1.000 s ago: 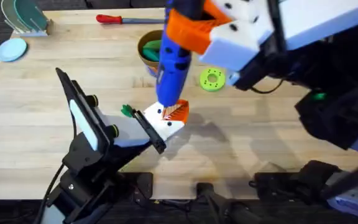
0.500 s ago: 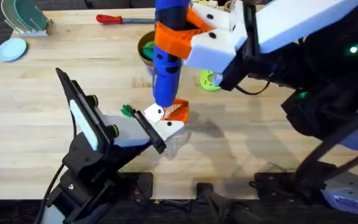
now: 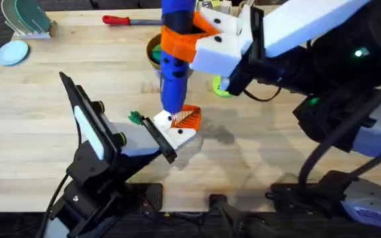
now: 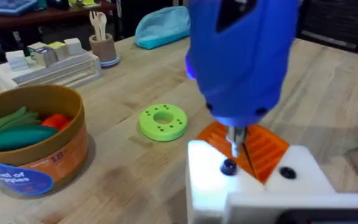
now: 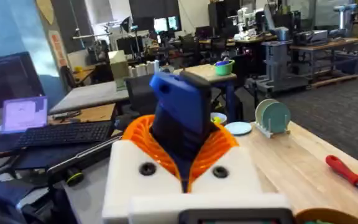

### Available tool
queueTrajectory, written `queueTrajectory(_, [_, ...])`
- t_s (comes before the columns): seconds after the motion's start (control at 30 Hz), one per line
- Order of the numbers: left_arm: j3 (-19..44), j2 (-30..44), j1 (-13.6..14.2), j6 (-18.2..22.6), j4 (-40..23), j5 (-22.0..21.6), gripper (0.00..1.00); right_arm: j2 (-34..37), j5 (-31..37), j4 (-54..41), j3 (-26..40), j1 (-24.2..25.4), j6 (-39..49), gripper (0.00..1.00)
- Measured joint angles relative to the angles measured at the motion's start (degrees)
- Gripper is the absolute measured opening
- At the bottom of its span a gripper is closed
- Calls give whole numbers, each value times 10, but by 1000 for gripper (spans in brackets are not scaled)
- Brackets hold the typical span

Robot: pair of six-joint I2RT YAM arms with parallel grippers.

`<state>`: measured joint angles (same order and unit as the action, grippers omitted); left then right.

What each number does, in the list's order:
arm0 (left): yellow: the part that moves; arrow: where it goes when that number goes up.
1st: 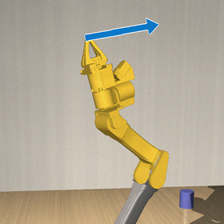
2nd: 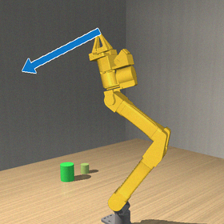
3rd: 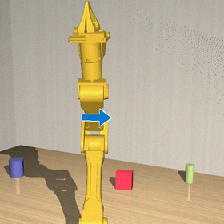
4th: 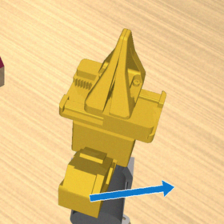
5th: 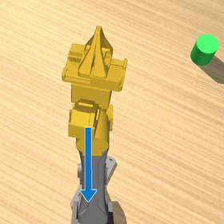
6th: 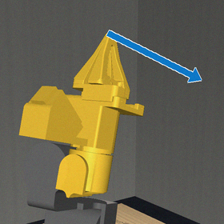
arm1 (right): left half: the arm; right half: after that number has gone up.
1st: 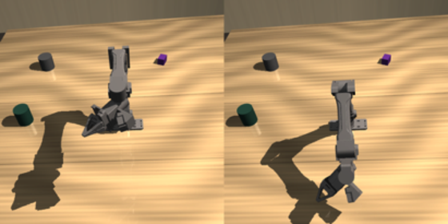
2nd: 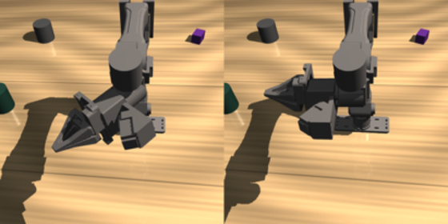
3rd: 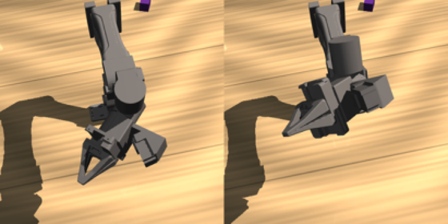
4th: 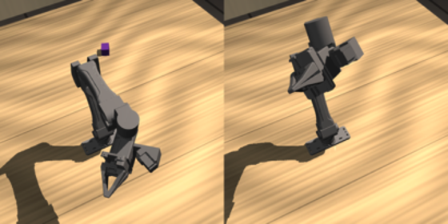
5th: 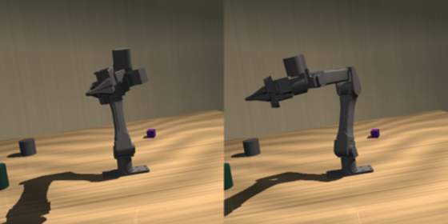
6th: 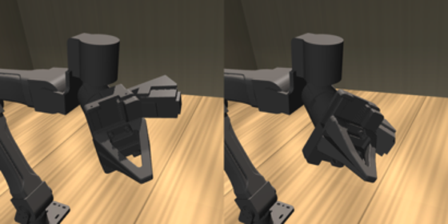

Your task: Pick up the gripper from the table and insert it into the empty holder that is missing its gripper. Then pick up a screw, insert it into the mounting hole, and use the screwdriver to tighten it. Finally, clean up the table by picking up the vegetable and placing it into the bucket.

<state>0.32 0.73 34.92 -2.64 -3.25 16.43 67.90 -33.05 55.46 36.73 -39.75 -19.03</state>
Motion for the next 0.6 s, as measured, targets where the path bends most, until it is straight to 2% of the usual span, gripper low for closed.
queueTrajectory(0.6, [0,0,0,0,0,0,13,0,33,0,0,-17,0,20])
